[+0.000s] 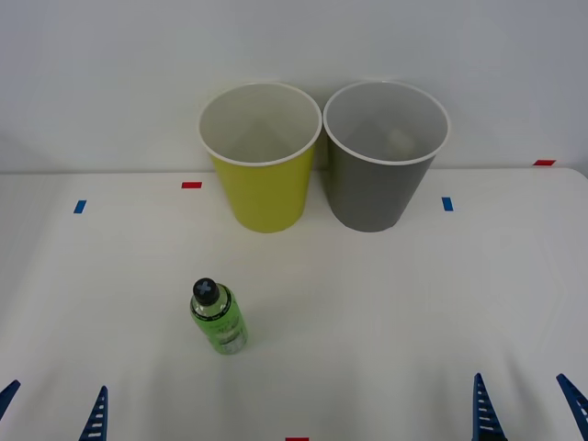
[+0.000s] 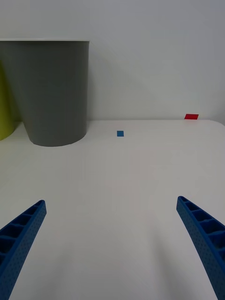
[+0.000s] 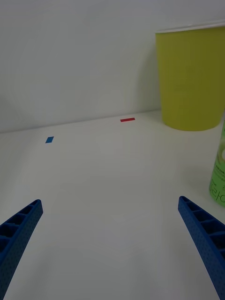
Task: Put cans in the gray bin and PET bottles in the light green bin.
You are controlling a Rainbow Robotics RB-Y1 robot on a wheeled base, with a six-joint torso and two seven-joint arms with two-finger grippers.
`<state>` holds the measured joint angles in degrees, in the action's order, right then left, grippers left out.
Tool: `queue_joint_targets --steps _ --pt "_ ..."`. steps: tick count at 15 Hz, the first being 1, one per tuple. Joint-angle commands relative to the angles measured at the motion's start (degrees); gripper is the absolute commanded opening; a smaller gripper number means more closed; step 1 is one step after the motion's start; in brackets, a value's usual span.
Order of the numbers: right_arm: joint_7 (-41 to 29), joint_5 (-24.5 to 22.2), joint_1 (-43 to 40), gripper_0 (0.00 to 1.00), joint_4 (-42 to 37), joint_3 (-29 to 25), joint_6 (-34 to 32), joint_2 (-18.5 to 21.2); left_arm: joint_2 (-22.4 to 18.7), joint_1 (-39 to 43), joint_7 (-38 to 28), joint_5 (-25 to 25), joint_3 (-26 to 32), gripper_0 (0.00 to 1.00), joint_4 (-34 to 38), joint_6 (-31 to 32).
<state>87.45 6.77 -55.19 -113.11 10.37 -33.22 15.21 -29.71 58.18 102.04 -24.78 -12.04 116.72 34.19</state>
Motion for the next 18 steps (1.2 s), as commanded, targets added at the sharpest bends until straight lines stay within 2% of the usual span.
queue_joint_targets --steps 1,18 --pt "0.0 0.0 0.0 0.96 0.0 0.0 0.0 0.0 0.0 0.0 0.0 0.0 0.0 1.0 0.0 0.0" --pt "0.0 0.0 0.0 0.96 0.0 0.0 0.0 0.0 0.0 0.0 0.0 0.0 0.0 1.0 0.0 0.0"
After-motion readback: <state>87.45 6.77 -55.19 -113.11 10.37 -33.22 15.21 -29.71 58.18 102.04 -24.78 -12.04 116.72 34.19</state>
